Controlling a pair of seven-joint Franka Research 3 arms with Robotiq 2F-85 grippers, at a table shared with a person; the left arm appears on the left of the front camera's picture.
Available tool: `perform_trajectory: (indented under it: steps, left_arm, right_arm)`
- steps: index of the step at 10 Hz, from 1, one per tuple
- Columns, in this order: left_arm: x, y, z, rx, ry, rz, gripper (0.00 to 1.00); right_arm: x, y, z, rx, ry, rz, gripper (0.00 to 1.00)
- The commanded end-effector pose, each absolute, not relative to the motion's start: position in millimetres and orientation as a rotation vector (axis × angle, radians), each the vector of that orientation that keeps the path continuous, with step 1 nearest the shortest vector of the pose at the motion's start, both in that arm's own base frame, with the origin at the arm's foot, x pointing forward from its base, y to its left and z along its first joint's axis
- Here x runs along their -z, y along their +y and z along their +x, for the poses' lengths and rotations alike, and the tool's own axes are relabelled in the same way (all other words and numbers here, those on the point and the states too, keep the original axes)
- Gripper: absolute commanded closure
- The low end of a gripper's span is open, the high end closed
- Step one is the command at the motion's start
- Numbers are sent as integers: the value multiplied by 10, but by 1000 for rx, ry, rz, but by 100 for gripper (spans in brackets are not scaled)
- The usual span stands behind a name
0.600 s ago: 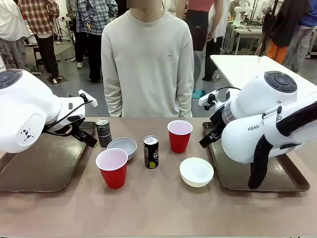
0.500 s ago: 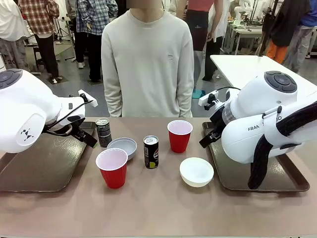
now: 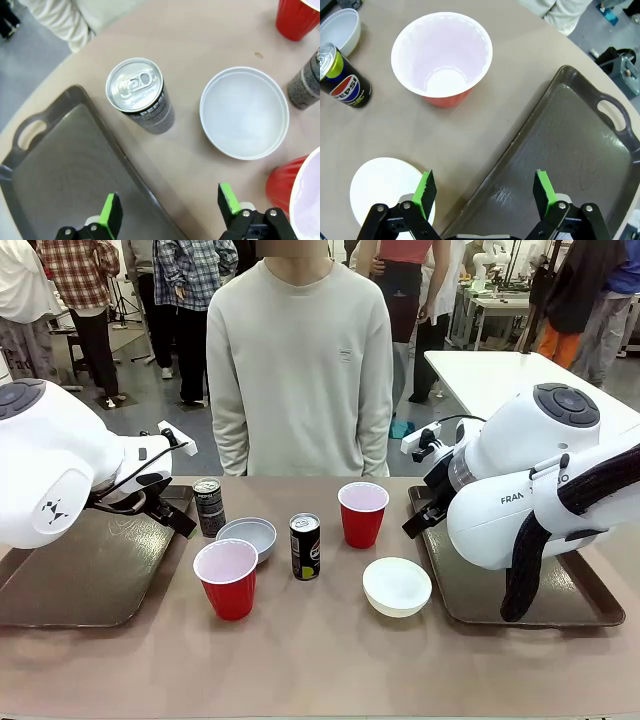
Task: Prepare tableware on both trays.
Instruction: Pick up a Picnic Bowl from the table and place it on a Handle tray.
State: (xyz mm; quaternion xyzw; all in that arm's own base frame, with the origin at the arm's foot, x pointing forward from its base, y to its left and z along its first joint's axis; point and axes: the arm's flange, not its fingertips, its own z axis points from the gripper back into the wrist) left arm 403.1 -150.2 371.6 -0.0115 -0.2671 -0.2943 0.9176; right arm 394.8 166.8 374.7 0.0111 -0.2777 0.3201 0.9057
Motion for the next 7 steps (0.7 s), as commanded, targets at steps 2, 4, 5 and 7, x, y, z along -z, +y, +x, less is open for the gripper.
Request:
perform_trajectory:
  steps: [2,4,5,7]
  left_arm:
    - [-3716,-1502,4031,605,-549,-24,0]
    - [-3716,-1502,4031,605,-549,-24,0]
    - [-3716,-1502,4031,605,-549,-24,0]
    - [-3966,-1358,3770,660,-496,49,0]
  right_arm:
    - [-3746,1669,3948,-661,-574,23,0]
    - [-3746,1669,3948,-661,-574,23,0]
    - [-3746,1669,3948,-661,-574,23,0]
    - [-3937,1759,3656,-764,-592,-9,0]
